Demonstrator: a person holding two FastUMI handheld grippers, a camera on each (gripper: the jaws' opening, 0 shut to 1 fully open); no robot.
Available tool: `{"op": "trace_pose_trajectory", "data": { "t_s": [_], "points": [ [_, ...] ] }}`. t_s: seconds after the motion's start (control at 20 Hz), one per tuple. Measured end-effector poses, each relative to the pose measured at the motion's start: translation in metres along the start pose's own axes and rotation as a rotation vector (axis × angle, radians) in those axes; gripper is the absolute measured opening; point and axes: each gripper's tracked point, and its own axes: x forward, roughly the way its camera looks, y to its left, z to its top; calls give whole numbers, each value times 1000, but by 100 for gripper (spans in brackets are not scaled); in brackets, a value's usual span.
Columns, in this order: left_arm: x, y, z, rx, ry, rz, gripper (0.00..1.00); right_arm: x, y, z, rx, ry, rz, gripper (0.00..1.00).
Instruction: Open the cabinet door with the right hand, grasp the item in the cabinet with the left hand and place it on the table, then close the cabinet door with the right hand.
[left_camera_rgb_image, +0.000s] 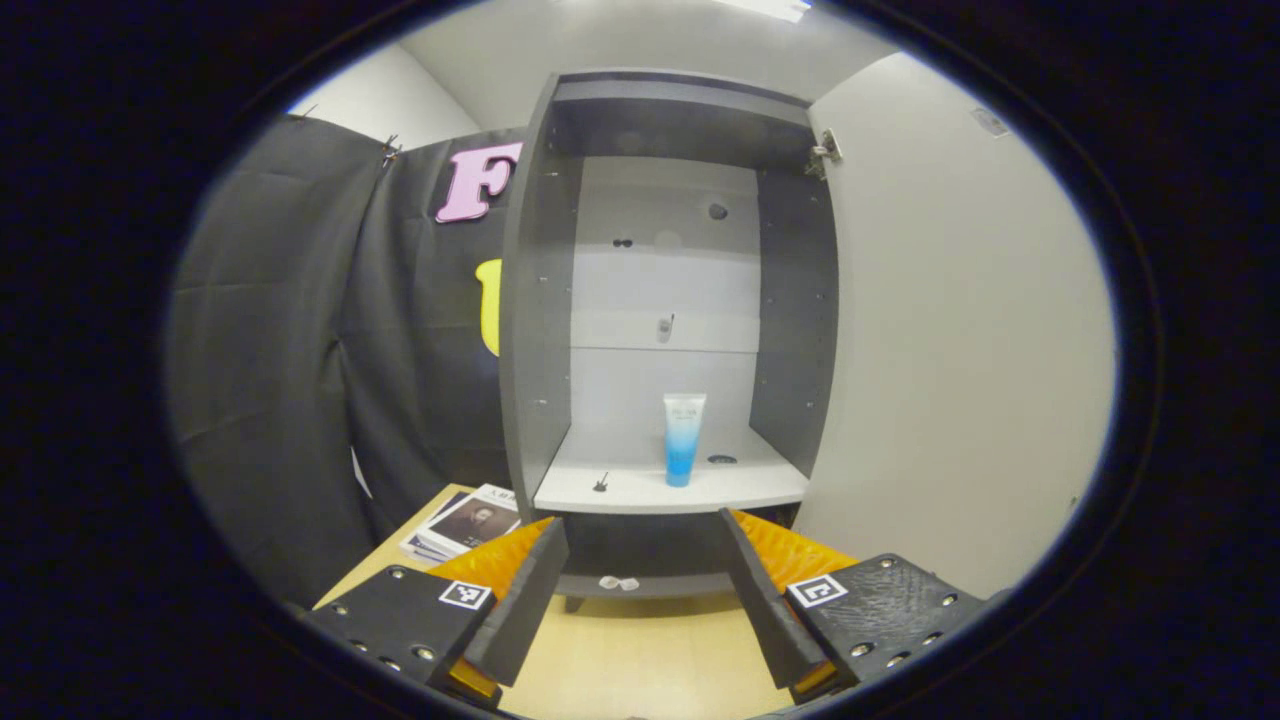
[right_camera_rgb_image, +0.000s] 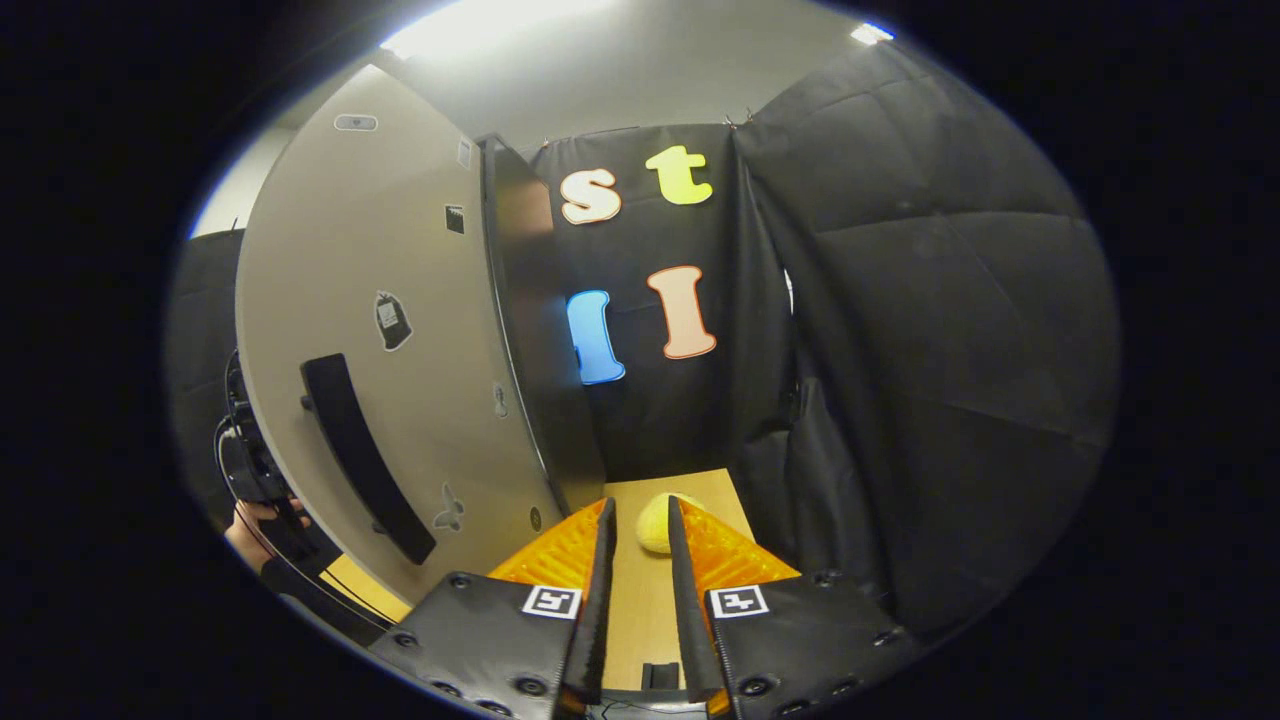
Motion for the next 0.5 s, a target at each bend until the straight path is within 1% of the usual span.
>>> {"op": "trace_pose_trajectory", "data": {
  "t_s": [0.05, 0.15, 0.25, 0.3, 0.35, 0.4, 0.45, 0.5],
  "points": [
    [11, -3, 7, 4, -10, -12, 92, 2, -7, 2, -17, -19, -38, 34],
    [37, -7, 21, 21, -35, -32, 91, 10, -9, 7, -60, -57, -86, 36],
    [63, -12, 27, 23, -45, -55, 92, 14, -7, 5, -97, -51, -123, 72],
    [77, -17, 32, 14, -59, -79, 92, 18, -8, 7, -108, -61, -145, 90],
    [90, -20, 38, 10, -77, -98, 92, 19, -9, 14, -118, -88, -169, 90],
    [102, -21, 39, 11, -86, -114, 91, 20, -13, 24, -124, -140, -196, 92],
    [113, -22, 36, 17, -92, -129, 92, 20, -10, 32, -123, -182, -208, 95],
    [123, -21, 32, 21, -86, -138, 92, 21, -7, 38, -114, -209, -212, 92]
  ]
}}
